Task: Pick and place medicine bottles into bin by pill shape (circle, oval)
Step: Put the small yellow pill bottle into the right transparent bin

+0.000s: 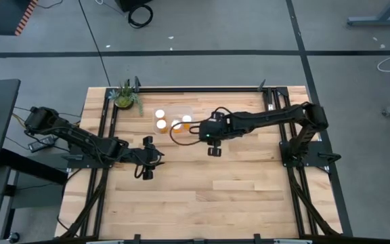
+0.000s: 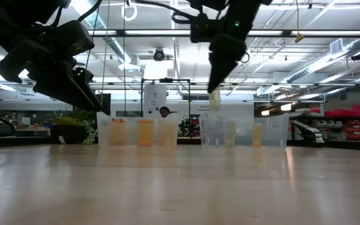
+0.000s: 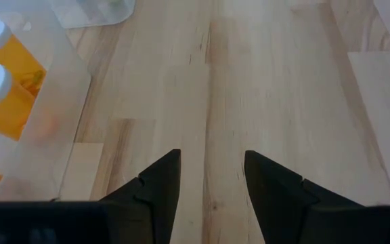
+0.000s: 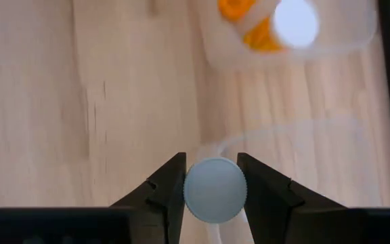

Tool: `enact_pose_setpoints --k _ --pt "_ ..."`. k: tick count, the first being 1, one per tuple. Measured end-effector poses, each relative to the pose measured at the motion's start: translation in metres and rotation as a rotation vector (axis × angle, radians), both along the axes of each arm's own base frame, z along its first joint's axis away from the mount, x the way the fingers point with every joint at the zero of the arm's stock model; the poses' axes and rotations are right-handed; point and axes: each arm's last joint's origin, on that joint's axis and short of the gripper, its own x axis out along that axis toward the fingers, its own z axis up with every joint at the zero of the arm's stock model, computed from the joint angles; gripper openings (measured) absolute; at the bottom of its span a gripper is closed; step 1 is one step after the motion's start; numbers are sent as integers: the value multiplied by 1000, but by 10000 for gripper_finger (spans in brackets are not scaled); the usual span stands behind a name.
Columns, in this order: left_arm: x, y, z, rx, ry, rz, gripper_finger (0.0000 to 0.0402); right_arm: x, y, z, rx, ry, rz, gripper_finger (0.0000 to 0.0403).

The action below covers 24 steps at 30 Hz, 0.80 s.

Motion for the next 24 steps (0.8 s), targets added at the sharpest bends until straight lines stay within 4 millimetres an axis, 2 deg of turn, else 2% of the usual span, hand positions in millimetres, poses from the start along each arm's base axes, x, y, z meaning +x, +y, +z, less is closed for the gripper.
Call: enact_pose_setpoints --k 5,10,15,18,24 --pt "0 0 0 2 -2 -2 172 -25 -1 -9 4 15 -41 134" --pt "0 0 0 3 -6 -4 172 -52 -7 -3 12 -71 -87 134" --pt "0 0 1 8 -8 1 172 -78 -23 -1 9 -160 -148 134" --pt "0 0 1 8 -8 1 172 -90 -36 -9 6 -203 -205 134" --pt "1 0 1 7 -9 1 172 -106 -62 -38 50 -206 -284 134"
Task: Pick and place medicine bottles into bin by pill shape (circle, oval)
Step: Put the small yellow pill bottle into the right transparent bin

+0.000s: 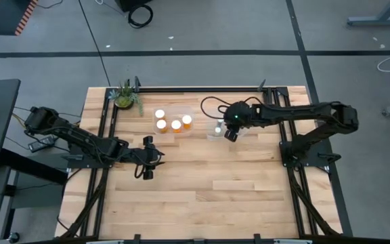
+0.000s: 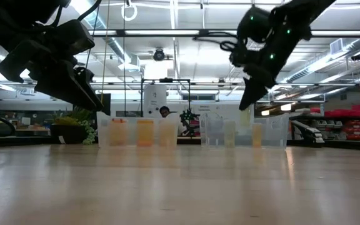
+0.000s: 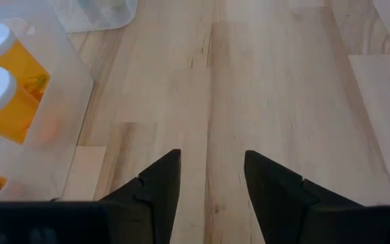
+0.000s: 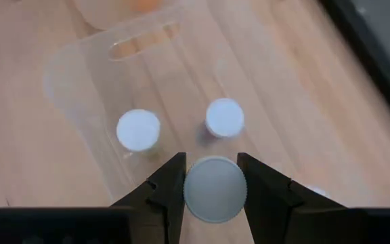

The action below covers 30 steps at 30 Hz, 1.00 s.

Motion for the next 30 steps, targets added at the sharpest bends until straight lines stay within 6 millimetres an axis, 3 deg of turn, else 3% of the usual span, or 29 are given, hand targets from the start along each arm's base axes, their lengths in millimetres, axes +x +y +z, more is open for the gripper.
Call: enact_pose_setpoints --k 6,13,30 --pt "0 0 0 0 -1 1 172 4 -17 -25 81 12 -2 134" --pt "0 0 0 0 -1 1 172 12 -21 -46 104 68 0 134" --pt "0 0 0 0 0 1 172 12 -21 -46 106 68 -2 152"
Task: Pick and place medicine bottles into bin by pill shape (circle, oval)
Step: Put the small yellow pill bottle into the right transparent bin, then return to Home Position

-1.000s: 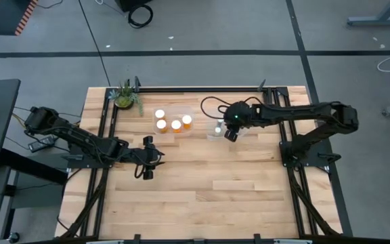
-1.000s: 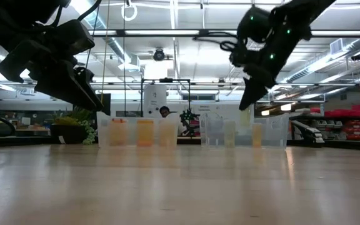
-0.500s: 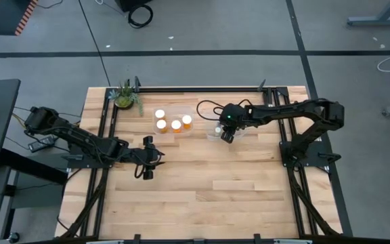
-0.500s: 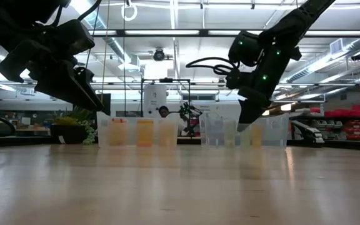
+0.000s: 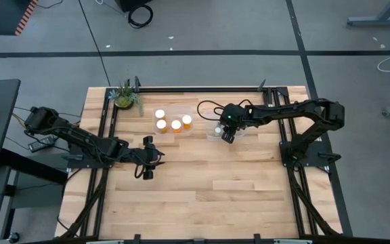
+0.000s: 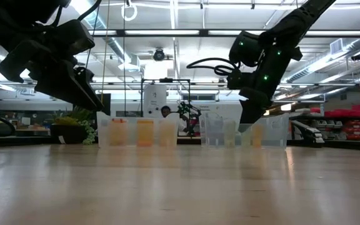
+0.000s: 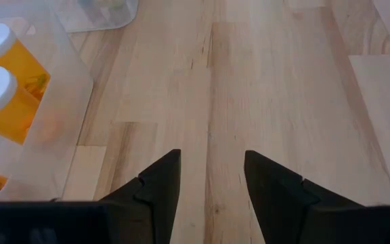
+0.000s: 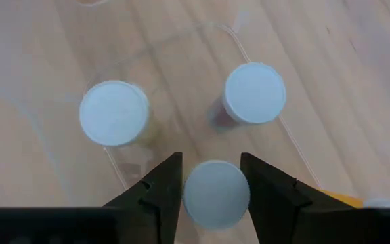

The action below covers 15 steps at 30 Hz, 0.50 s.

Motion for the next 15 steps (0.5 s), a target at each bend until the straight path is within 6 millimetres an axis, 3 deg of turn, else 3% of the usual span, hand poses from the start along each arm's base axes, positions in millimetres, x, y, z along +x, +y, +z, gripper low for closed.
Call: enact_pose_setpoints --k 15 --pt "0 0 0 0 0 0 172 2 -1 1 -6 -20 -1 199"
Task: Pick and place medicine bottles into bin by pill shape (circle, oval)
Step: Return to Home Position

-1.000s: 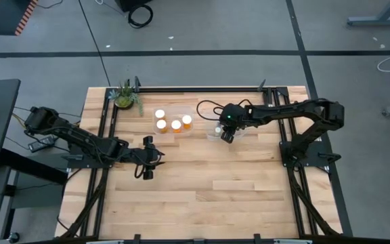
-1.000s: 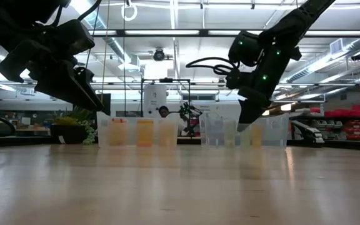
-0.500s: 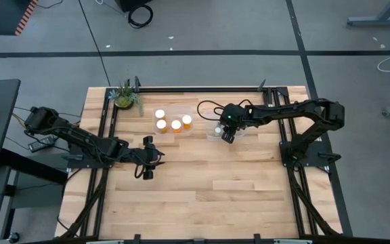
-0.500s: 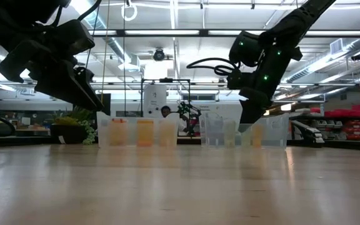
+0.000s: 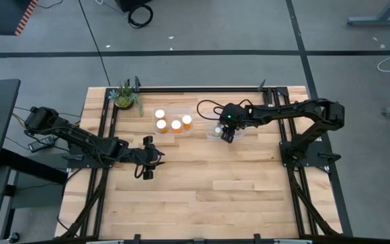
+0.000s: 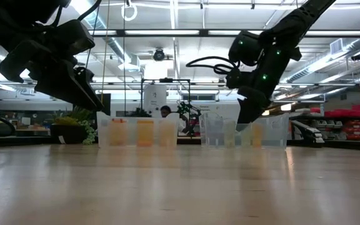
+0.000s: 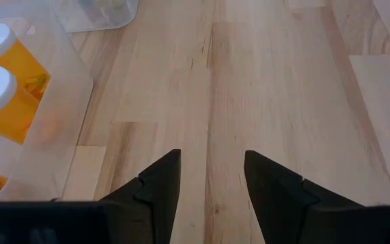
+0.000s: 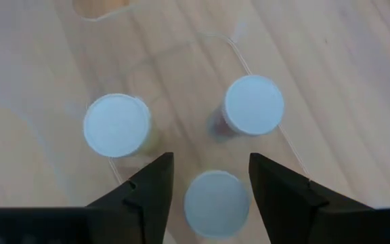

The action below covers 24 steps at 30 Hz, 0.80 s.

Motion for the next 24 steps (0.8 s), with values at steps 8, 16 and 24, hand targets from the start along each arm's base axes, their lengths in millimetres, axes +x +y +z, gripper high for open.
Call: enact_pose_setpoints --k 8,16,24 --pt "0 0 0 0 0 0 172 7 -3 15 -12 -8 15 206" --pt "0 0 0 0 0 0 172 10 -2 29 10 44 24 207" --pt "0 0 0 0 0 0 172 15 7 44 16 67 65 207"
